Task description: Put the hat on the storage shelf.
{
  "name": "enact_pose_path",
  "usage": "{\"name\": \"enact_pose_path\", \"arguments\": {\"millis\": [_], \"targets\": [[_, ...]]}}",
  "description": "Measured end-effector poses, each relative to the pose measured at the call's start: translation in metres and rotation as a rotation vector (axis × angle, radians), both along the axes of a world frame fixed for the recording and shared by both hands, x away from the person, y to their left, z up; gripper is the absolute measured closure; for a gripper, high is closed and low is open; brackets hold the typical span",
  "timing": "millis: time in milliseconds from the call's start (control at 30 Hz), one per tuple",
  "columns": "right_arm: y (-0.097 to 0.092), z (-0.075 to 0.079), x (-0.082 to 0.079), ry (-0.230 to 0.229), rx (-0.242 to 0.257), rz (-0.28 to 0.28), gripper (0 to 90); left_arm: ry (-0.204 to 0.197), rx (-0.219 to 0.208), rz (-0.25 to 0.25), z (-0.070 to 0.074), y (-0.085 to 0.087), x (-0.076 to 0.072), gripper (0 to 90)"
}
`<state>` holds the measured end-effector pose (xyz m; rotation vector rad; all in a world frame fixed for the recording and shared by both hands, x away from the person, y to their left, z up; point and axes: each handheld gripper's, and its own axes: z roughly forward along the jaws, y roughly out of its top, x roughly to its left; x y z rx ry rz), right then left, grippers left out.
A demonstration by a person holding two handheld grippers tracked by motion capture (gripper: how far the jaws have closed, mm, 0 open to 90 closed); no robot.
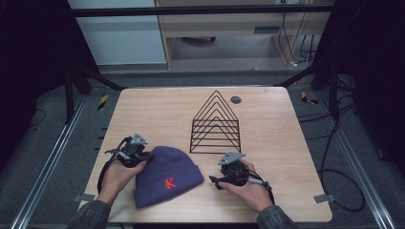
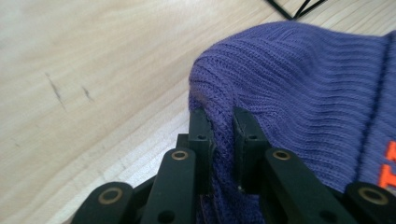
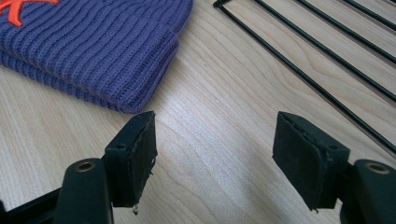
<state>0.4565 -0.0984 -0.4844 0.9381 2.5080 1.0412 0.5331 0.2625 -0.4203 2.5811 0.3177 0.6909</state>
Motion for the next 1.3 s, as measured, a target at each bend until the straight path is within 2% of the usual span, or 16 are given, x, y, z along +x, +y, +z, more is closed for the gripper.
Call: {"name": "enact_pose_path", "arguments": {"millis": [267,533,967,1033,1300], "targets": [[0.000,0.000,0.000,0.001,0.001,-0.003,29.0,-0.036,-0.053,0.046,0.020,-0.010,-0.024,79.7],[0.001,-0.001,-0.001,0.000,0.003,-0.002,27.3,-0.070,-0.092,0.052,0.039,-0.021,-0.043,79.8],[-0.001,0.002,-0.001,-0.006,0.017,-0.014,26.2,-0.120,-0.135,0.040,0.072,-0.031,-0.063,79.9],[-0.002,0.002,-0.001,-0.007,0.019,-0.016,26.0,-0.131,-0.124,0.036,0.077,-0.032,-0.065,79.9],[-0.001,0.007,-0.003,-0.019,0.029,-0.017,25.4,-0.161,-0.156,0.031,0.100,-0.034,-0.073,80.0]]}}
